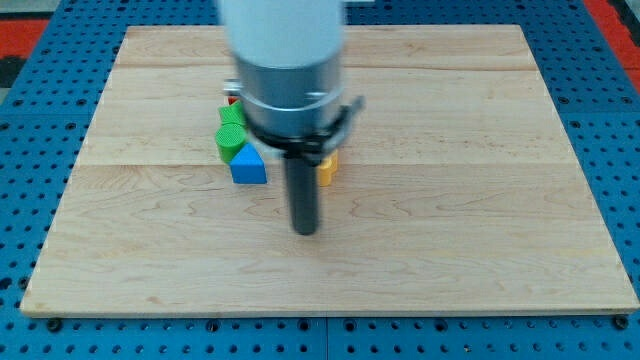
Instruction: Push the heart slightly to the left
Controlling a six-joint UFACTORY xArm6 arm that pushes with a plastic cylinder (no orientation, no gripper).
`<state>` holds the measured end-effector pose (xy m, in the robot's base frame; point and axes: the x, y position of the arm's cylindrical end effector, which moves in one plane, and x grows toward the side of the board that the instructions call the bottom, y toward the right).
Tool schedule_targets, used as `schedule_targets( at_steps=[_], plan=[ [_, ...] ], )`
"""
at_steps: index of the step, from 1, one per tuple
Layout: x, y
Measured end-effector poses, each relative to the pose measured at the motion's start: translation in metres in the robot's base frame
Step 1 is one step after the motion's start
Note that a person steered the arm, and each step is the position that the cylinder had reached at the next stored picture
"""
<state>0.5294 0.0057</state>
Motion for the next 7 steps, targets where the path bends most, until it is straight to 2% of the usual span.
schedule_targets(
  at_steps=[1,2,3,5,6,7],
  plan=[
    [-0.008,0.072],
    [-0.042,0.082],
    [-0.066,0.067],
    [-0.067,-0.017],
    [-0.066,-0.039],
    [-0.054,-0.029]
  ],
)
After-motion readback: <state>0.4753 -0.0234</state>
